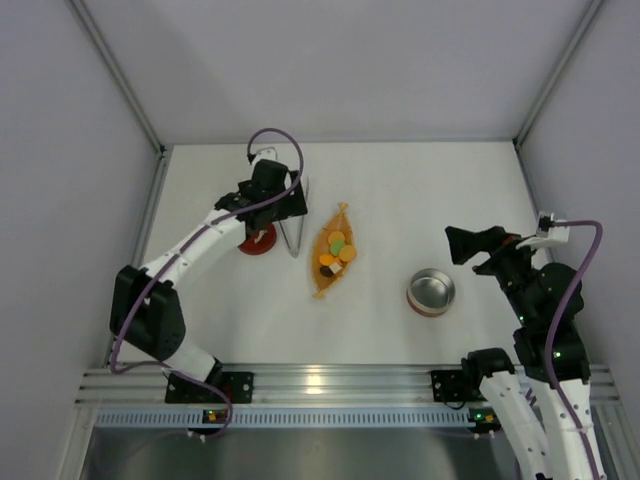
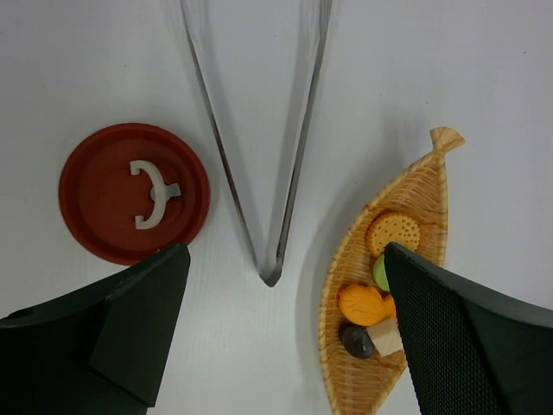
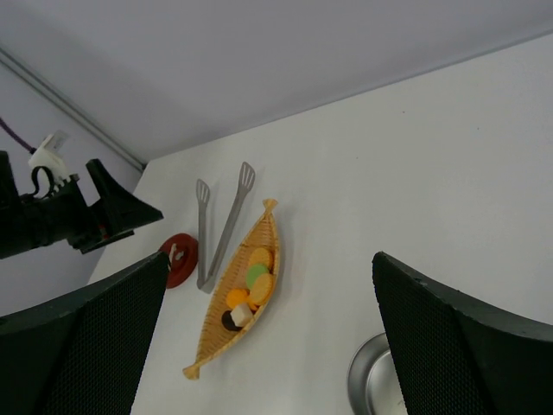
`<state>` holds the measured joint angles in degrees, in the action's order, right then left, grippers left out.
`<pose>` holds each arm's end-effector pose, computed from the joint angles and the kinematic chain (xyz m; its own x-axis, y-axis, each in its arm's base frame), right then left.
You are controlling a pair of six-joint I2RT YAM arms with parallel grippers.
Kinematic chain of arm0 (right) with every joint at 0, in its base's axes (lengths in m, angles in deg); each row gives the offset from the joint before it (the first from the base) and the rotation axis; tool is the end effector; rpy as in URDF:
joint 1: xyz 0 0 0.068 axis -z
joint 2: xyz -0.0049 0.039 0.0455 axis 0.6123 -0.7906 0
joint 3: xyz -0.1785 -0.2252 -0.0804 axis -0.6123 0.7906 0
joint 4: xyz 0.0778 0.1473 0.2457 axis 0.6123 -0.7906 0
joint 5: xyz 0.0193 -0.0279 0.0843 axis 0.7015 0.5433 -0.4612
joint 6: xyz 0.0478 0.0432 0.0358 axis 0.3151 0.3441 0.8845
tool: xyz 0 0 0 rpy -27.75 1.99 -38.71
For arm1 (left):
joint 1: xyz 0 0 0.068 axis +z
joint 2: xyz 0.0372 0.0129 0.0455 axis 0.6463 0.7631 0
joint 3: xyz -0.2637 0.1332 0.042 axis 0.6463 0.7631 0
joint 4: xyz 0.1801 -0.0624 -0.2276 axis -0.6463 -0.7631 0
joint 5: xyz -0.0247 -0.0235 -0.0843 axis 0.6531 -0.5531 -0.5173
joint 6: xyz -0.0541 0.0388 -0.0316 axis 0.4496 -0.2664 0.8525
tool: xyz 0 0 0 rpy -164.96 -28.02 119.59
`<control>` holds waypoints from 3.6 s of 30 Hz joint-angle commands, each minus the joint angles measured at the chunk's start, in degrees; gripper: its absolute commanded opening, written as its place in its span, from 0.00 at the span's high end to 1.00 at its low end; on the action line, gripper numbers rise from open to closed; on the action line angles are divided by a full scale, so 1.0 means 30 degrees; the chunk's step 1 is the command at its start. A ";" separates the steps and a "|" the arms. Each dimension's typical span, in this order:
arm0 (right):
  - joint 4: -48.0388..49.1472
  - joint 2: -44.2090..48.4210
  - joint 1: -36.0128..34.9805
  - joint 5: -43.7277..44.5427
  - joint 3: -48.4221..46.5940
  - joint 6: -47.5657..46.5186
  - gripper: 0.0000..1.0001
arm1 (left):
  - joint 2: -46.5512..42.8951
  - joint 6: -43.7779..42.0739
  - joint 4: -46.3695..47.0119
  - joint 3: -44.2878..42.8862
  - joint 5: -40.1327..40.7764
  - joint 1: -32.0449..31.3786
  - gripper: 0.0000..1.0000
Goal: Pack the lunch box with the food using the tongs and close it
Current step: Pick up the clamp at the center of the board.
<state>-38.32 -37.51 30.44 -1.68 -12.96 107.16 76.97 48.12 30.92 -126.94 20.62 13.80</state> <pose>0.1231 0.0226 0.3793 -0.1224 0.4866 -0.8650 -0.1996 0.8417 0.5017 0.3535 -0.1574 0.3064 -0.6232 -0.2333 -0.7464 -0.0806 0.9685 -0.2355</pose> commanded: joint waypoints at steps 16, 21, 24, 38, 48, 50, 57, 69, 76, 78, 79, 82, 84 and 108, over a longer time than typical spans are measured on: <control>-0.2270 0.0933 0.0298 0.0198 -0.1684 -0.0712 0.00 | 0.8137 -0.0448 0.0571 -0.4723 0.2177 -0.0175 0.01; -0.2415 0.0933 0.0298 0.0255 -0.1713 -0.0712 0.01 | 0.8840 -0.0448 0.0689 -0.4546 0.1973 -0.0058 0.01; -0.2562 0.1020 0.0298 0.0402 -0.1772 -0.0800 0.01 | 0.9309 -0.0419 0.0836 -0.4517 0.1475 0.0001 0.01; -0.2592 0.0845 0.0298 0.0461 -0.1830 -0.0888 0.00 | 1.1242 -0.0624 0.1774 -0.4135 0.0127 0.0147 0.01; -0.2592 0.0728 0.0298 0.0345 -0.1684 -0.0917 0.00 | 1.1448 0.0196 0.1071 -0.3931 0.0332 0.0294 0.21; -0.2650 0.0728 0.0298 0.0286 -0.1655 -0.0889 0.01 | 1.1507 0.0196 0.1041 -0.3901 0.0332 0.0294 0.26; -0.2709 0.0786 0.0298 0.0256 -0.1684 -0.0917 0.01 | 1.0601 0.0167 0.0924 -0.3813 -0.0108 0.0236 0.54; -0.2182 0.0728 0.0298 0.0052 -0.1069 -0.0537 0.00 | 0.6060 -0.0535 -0.1331 -0.4986 0.0711 -0.0174 0.53; -0.1976 0.0669 0.0298 -0.0095 -0.0835 -0.0331 0.00 | 0.3923 -0.1121 -0.2034 -0.4400 0.1152 -0.0964 0.47; -0.1947 0.0669 0.0298 -0.0095 -0.0805 -0.0302 0.01 | 0.3423 -0.1239 -0.2384 -0.4370 0.1036 -0.1141 0.47; -0.1947 0.0669 0.0298 -0.0095 -0.0776 -0.0331 0.00 | 0.2957 -0.1268 -0.2502 -0.4370 0.0948 -0.1229 0.47; -0.1860 0.0669 0.0327 -0.0066 -0.0688 -0.0331 0.01 | 0.2077 -0.1531 -0.3146 -0.4545 0.0567 -0.1668 0.49; -0.1830 0.0640 0.0298 -0.0066 -0.0600 -0.0331 0.01 | 0.1636 -0.1737 -0.3556 -0.4605 0.0479 -0.2195 0.52; -0.1420 0.0376 0.0298 -0.0183 -0.0160 -0.0097 0.00 | -0.2703 -0.0800 -0.7015 -0.1002 -0.0987 -0.9138 0.56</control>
<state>-45.14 -35.85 30.44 -1.62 -13.49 106.49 70.91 44.47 10.68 -130.66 16.82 -12.51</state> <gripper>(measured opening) 0.993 0.441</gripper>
